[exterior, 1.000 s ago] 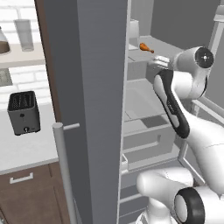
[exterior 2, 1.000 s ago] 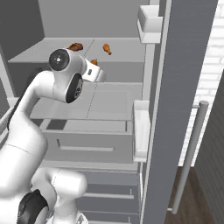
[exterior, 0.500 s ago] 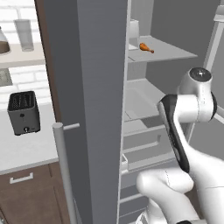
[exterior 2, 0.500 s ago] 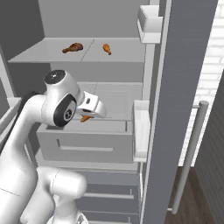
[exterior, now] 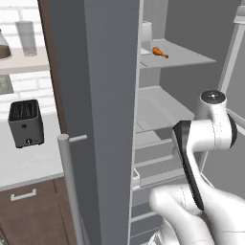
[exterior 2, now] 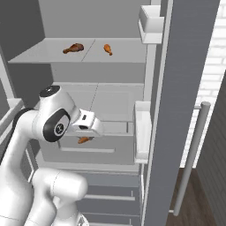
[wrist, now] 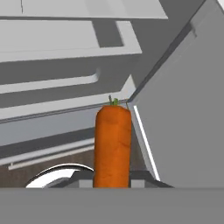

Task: Place one carrot and one chicken drumstick in each tupperware on the nearby counter, to pack two identical lunches.

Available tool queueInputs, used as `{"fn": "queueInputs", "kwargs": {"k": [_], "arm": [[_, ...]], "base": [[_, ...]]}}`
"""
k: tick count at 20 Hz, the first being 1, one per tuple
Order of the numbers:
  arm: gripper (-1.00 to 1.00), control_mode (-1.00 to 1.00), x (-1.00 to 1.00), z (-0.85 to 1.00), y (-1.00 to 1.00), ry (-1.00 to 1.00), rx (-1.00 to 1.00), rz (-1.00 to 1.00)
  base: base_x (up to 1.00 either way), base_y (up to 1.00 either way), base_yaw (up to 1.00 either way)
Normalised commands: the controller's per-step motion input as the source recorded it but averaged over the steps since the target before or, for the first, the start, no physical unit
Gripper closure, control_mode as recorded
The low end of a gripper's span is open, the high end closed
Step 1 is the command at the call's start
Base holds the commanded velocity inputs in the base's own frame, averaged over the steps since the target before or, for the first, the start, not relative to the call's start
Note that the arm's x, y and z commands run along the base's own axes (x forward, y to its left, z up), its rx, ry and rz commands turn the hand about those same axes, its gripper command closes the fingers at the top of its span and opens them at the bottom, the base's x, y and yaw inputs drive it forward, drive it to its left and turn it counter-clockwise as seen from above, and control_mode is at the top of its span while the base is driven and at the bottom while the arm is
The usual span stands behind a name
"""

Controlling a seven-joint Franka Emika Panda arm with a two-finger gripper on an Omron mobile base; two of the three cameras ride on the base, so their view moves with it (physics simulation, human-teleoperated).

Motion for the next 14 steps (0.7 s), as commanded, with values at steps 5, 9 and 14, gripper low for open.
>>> {"fn": "queueInputs", "kwargs": {"k": [5,9,14], "arm": [[1.00,1.00,-0.56,-0.11,-0.03,0.00,0.01,0.03],[1.00,1.00,0.00,0.00,0.00,0.00,0.00,0.00],[1.00,1.00,0.00,0.00,0.00,0.00,0.00,0.00]], "base": [[-0.40,0.00,0.01],[-1.00,0.00,0.00],[-1.00,0.12,0.04]]}}
